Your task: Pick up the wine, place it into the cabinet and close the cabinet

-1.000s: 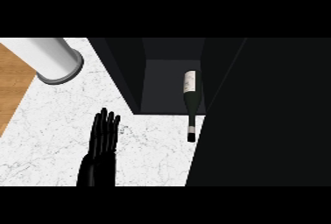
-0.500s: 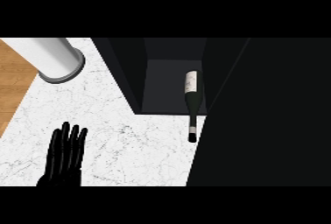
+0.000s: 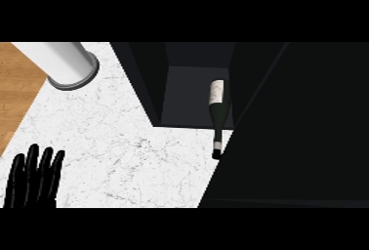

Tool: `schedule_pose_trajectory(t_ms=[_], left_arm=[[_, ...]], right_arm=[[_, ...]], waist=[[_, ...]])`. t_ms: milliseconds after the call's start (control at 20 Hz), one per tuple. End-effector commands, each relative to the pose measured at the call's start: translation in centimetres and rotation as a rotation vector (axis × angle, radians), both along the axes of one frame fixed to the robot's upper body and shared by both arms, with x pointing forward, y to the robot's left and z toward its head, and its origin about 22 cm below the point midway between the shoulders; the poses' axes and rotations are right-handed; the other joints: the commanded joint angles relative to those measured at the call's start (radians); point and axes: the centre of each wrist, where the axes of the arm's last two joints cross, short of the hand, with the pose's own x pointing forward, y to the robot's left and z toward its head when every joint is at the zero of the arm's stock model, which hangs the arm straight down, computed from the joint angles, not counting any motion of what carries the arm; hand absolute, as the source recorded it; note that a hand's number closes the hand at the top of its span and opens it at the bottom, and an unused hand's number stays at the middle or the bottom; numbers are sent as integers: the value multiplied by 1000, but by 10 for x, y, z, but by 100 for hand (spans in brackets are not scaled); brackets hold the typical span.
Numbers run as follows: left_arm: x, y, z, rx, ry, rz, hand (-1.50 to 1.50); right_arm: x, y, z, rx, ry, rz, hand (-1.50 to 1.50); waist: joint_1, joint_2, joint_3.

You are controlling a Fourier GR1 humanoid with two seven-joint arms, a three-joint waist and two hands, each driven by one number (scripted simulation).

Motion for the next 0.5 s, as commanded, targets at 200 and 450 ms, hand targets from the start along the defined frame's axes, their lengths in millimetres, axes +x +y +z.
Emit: schedule_pose_trajectory(t_ms=[200, 450], left_arm=[[-16, 38, 6, -12, -3, -26, -150], [-15, 57, 18, 0, -29, -45, -150]], right_arm=[[-2, 65, 16, 81, -21, 109, 150], [19, 92, 28, 84, -45, 70, 150]], waist=[[17, 2, 0], [26, 5, 0]])
